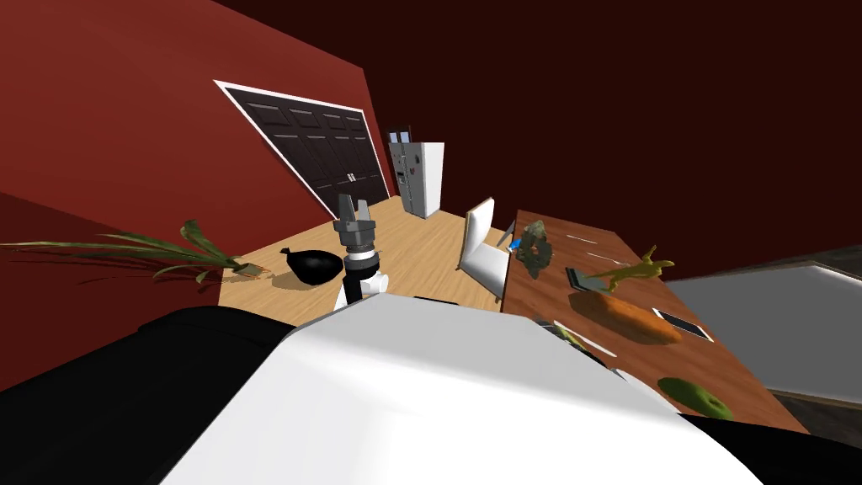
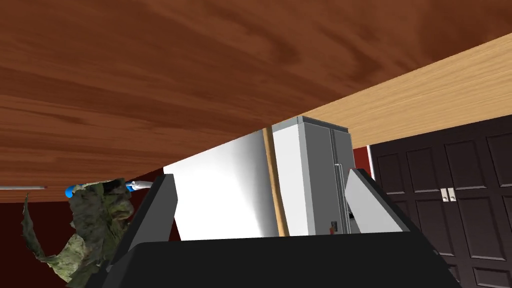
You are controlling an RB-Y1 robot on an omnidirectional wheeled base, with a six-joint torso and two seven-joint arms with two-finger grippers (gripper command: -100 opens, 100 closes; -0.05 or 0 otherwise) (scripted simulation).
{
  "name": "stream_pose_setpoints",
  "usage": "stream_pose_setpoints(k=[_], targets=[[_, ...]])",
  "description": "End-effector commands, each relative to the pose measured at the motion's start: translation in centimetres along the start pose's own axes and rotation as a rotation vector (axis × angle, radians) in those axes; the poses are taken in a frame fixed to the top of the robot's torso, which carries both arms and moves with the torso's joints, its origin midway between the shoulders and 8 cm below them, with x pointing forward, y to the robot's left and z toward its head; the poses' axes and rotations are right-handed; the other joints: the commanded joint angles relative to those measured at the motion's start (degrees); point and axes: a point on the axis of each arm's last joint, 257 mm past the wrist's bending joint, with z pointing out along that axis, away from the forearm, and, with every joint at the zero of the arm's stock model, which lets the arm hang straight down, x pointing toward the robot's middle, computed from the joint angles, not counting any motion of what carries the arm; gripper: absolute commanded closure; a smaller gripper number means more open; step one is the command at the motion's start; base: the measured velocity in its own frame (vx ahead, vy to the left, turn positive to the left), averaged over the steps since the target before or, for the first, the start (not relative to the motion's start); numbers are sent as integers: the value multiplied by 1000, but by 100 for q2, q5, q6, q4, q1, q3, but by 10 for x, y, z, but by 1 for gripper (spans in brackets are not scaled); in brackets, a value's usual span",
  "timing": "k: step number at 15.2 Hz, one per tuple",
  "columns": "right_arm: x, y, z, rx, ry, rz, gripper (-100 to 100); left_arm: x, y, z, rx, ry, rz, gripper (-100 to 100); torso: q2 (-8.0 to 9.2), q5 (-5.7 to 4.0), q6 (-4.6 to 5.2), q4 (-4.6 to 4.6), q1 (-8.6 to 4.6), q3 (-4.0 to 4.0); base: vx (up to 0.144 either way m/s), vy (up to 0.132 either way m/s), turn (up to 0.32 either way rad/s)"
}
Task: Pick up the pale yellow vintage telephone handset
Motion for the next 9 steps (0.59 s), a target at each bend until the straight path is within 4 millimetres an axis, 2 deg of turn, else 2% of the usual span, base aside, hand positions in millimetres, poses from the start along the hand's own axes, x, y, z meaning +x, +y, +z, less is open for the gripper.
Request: stream_pose_setpoints(k=[1,4,5,6,8,9], targets=[[40,-24,-26,37,112,-50,-100,0,0,0,0,0,0,0,0,0,0,0,0,0,106,-21,420],[79,-46,-50,76,217,-71,-100,0,0,0,0,0,0,0,-18,0,-2,-4,-8,-10,116,-34,290],[79,-46,-50,76,217,-71,-100,0,0,0,0,0,0,0,-17,1,4,-4,-7,-10,76,-24,23],[99,-58,-66,90,280,-98,-100,0,0,0,0,0,0,0,-10,-1,6,-3,-2,-6,74,-15,123],[104,-60,-69,97,289,-92,-100,0,0,0,0,0,0,0,-4,1,2,-1,4,-3,62,-10,144],[122,-70,-85,107,349,-117,-100,0,0,0,0,0,0,0,2,2,4,0,7,0,46,-11,204]])
